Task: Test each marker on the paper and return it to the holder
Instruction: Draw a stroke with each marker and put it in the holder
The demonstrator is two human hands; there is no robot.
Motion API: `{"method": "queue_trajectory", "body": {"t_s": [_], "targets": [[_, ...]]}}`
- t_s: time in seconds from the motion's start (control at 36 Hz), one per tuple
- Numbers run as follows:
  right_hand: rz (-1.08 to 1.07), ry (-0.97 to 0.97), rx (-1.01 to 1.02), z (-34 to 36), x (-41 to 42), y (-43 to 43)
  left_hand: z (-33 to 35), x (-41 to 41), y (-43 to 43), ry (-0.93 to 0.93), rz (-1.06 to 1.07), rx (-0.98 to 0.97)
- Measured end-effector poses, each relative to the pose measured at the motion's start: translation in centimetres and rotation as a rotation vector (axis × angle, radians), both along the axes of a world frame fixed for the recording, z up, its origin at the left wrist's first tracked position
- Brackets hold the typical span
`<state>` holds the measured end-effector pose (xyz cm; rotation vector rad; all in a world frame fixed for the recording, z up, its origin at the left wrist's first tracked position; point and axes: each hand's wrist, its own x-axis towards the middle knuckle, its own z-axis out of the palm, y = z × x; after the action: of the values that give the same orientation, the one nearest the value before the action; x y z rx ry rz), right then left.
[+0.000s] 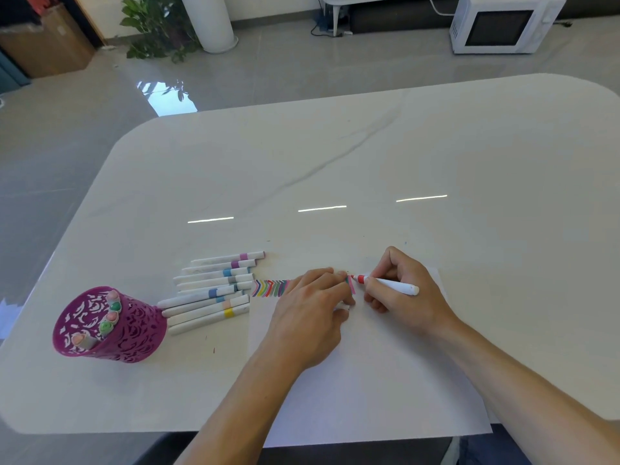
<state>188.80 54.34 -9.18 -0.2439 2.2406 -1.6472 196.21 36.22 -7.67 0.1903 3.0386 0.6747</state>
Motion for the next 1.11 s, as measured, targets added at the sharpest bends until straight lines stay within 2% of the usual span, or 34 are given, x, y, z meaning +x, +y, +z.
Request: {"method": "queue_trajectory", "body": {"t_s": [0.64, 1.11], "targets": [[0.012, -0.074, -0.026, 0.8, -0.1, 0.0, 0.1, 0.1, 0.0, -0.016, -0.001, -0.021], [0.001, -0.048, 0.052, 1.1, -0.2, -0.1, -0.1, 0.1, 0.1, -0.013, 0.010, -0.008]]}}
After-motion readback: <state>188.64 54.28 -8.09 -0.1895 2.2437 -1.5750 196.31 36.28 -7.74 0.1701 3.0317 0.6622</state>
